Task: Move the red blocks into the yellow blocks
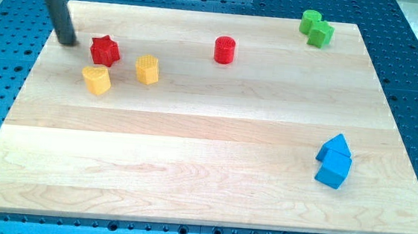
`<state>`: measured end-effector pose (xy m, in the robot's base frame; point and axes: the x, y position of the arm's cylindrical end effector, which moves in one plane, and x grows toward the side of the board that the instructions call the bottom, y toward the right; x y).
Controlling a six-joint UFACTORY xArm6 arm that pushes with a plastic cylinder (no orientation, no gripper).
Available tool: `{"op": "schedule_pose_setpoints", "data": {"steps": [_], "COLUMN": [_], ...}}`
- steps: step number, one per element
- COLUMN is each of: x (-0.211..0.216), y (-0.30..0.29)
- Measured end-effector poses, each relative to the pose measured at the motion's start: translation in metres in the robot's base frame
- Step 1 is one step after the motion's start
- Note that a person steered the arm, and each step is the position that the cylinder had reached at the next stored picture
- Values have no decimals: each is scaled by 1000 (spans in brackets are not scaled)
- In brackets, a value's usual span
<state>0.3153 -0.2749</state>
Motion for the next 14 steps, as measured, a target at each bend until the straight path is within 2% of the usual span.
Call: {"op": "schedule_pose_setpoints", "data": {"steps": [1, 2, 3, 4, 5, 6, 7, 8, 9, 10, 12, 13, 14], "x": [90, 103, 87, 115, 123, 102, 108, 73, 12, -3, 9, 25, 41], "y": [20, 46, 105, 100, 133, 147, 105, 20, 6, 51, 102, 48, 42]}}
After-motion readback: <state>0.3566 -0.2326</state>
